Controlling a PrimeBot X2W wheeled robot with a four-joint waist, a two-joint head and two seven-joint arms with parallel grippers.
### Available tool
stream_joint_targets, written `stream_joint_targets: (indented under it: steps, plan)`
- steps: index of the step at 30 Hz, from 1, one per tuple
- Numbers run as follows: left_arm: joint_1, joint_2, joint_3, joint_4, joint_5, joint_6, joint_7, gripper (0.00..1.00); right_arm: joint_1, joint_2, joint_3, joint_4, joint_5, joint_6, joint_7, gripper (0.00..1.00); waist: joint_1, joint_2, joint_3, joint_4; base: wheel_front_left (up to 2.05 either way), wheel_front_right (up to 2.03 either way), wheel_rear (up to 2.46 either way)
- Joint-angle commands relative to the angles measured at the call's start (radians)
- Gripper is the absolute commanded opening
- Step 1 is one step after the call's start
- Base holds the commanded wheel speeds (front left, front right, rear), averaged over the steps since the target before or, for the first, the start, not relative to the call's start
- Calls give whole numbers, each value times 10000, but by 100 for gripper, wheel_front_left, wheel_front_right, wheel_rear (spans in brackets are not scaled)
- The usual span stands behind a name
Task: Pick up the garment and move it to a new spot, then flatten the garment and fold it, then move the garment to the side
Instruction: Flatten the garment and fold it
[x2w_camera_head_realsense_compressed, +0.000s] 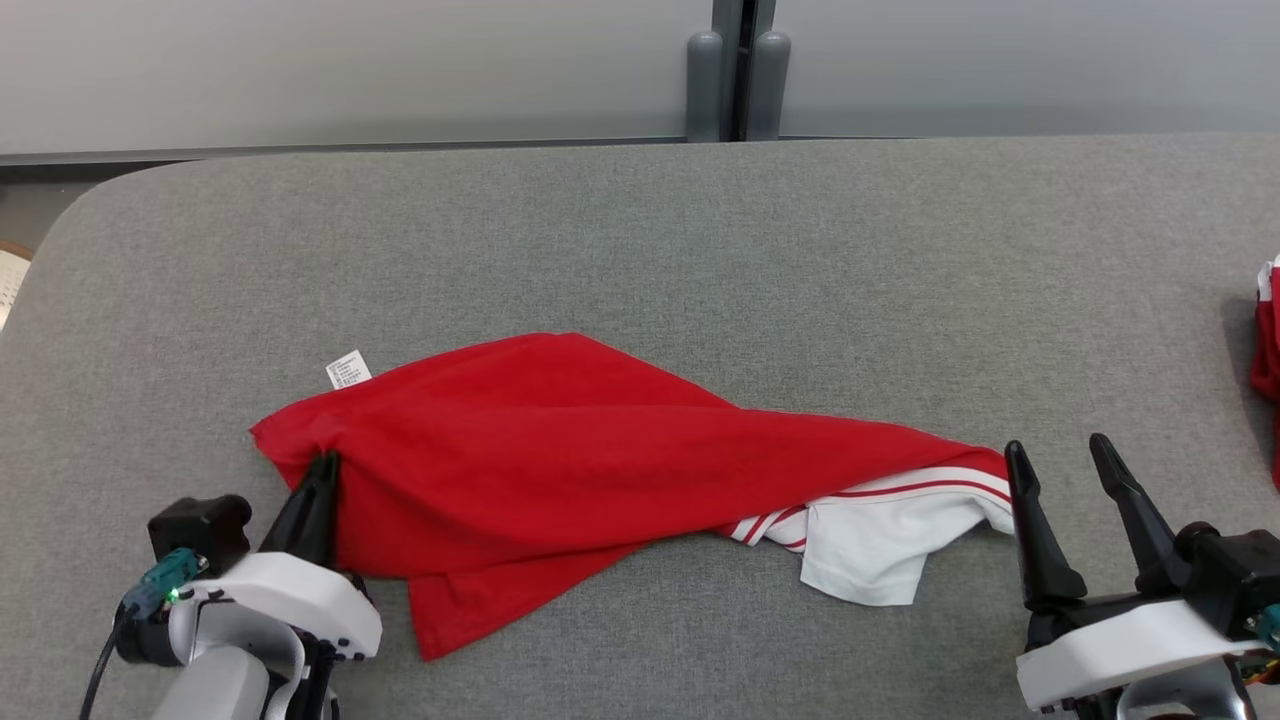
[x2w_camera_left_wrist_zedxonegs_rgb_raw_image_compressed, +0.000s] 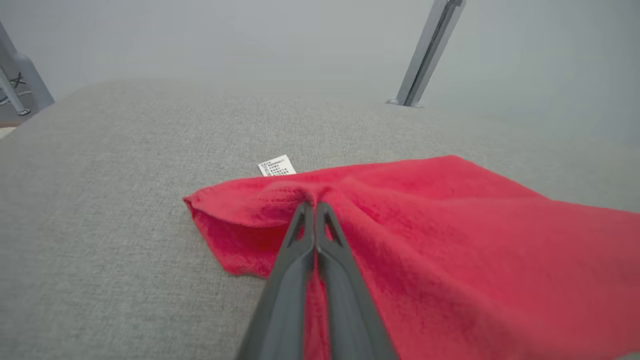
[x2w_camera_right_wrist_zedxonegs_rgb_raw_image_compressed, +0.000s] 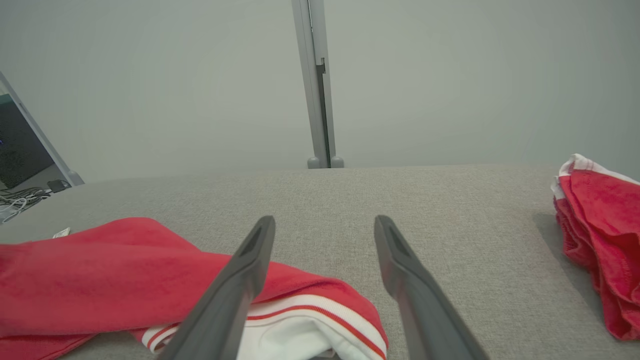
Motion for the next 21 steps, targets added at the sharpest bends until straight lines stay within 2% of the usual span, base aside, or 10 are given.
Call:
stream_joint_targets:
  steps: [1,7,11,16,21]
  plan:
    - [-104,108,28,-380,122,118,-92,0,-110,-13,-30,-63,40,-4,9,100,0,0,2,21,0,0,0]
    - [146,392,11,-2632,394,618,185,0,-137,-13,-145,-226,18,-4,60,100,0,0,108,43,0,0,0]
    - [-175,498,43,-3529,399,869,671,0,-338,-13,-76,-353,33,-4,73,100,0,0,346,-119,0,0,0]
    - [-876,538,189,-3611,266,989,990,0,-588,-12,-19,-466,85,-4,10,100,0,0,822,-512,0,0,0]
    - [-1947,594,404,-2672,20,797,1138,0,-860,-13,-5,-420,172,-4,-124,100,0,0,1464,-972,0,0,0]
